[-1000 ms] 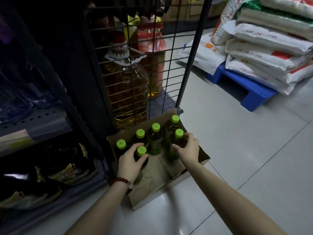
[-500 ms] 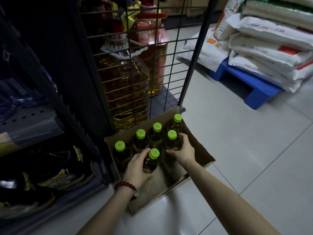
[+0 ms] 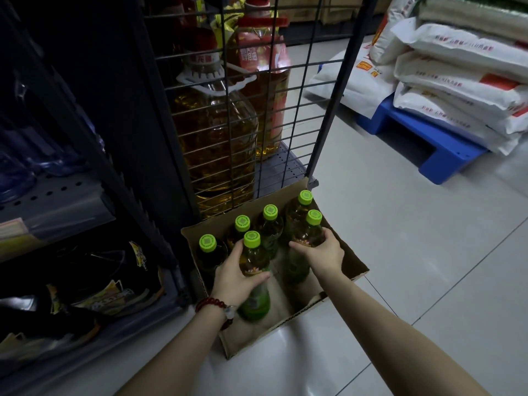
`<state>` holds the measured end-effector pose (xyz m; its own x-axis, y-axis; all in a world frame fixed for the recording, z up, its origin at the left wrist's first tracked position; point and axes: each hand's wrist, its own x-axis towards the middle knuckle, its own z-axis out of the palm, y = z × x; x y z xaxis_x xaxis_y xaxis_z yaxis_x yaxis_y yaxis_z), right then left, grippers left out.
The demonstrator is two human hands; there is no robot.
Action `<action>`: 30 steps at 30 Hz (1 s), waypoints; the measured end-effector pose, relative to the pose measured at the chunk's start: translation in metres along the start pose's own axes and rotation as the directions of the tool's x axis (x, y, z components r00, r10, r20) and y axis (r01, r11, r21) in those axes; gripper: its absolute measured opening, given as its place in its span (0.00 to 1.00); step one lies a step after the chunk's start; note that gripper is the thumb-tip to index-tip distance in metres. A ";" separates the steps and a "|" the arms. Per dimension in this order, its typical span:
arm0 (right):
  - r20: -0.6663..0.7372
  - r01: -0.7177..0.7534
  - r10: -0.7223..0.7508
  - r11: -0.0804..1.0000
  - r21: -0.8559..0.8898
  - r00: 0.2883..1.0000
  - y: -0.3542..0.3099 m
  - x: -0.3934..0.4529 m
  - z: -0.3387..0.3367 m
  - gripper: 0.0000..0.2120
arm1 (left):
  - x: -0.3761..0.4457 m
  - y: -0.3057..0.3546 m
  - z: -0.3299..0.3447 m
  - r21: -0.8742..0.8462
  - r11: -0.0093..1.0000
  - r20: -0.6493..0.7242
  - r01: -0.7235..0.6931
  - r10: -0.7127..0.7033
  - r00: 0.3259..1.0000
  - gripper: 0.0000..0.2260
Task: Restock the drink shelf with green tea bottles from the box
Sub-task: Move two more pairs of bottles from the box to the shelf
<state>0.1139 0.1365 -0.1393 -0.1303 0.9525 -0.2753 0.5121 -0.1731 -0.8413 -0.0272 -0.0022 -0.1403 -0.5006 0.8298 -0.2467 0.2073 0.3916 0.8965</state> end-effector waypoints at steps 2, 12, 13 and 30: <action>0.025 0.034 -0.035 0.999 0.008 0.999 -0.005 -0.005 -0.004 0.36 | -0.002 0.006 -0.002 -0.067 0.998 -0.023 0.010 -0.011 1.000 0.33; 0.083 0.172 -0.186 0.973 0.154 0.979 -0.075 -0.034 -0.039 0.32 | -0.004 0.083 -0.041 -0.125 0.992 -0.066 -0.017 0.009 0.998 0.31; 0.095 0.165 -0.184 0.971 0.174 0.978 -0.085 -0.037 -0.046 0.30 | -0.005 0.093 -0.047 -0.119 0.993 -0.073 -0.005 -0.004 0.997 0.27; 0.272 0.121 -0.227 0.927 0.355 0.935 -0.329 -0.151 -0.185 0.27 | -0.082 0.362 -0.168 -0.063 0.996 0.053 -0.062 0.065 0.996 0.30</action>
<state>0.1221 0.0963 0.2654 -0.4686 0.8620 -0.1933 0.1574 -0.1338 -0.9784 -0.0528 0.0046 0.2661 -0.4406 0.8735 -0.2071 0.1841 0.3137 0.9315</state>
